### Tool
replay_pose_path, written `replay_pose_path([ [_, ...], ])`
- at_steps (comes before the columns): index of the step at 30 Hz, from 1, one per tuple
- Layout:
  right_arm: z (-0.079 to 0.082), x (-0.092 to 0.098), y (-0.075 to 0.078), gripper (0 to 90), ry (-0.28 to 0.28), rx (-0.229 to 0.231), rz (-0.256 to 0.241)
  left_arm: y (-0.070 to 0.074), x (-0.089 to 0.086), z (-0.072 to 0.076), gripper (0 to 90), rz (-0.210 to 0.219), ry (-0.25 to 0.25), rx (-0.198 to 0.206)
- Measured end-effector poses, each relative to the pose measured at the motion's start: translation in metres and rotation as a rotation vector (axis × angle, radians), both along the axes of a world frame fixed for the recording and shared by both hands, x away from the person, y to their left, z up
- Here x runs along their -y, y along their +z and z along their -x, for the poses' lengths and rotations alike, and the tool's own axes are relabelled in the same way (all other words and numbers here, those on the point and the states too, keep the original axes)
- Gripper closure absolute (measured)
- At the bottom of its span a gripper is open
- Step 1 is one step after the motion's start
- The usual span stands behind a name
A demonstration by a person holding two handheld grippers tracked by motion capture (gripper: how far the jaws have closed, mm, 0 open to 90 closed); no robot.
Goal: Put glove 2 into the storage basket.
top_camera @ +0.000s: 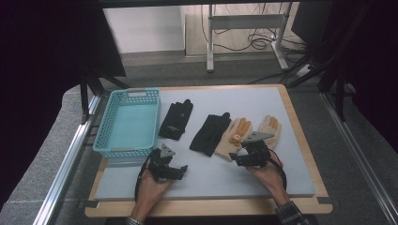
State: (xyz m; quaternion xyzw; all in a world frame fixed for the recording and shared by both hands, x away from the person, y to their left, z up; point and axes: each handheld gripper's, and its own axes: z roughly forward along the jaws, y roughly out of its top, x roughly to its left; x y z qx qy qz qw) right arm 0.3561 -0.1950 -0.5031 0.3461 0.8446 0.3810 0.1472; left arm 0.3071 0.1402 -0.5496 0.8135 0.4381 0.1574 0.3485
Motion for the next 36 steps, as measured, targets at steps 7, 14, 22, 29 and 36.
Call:
replay_pose_path([
  [7,-0.017,-0.017,0.004,29.7,0.012,0.005,0.002,0.0,0.0,0.0,6.7,0.0,0.0,0.0],
  [14,-0.035,-0.032,0.007,29.0,0.004,0.009,0.017,0.0,0.0,0.0,6.7,0.0,0.0,0.0],
  [22,-0.06,-0.054,0.003,34.0,0.002,-0.001,0.041,0.0,0.0,0.0,6.7,0.0,-0.001,-0.001],
  [29,-0.08,-0.071,-0.001,33.1,-0.006,-0.003,0.064,0.0,0.0,0.0,6.7,0.0,0.0,-0.001],
  [36,-0.104,-0.088,-0.005,25.1,-0.049,-0.029,0.058,0.0,0.0,0.0,6.7,-0.003,-0.002,-0.001],
])
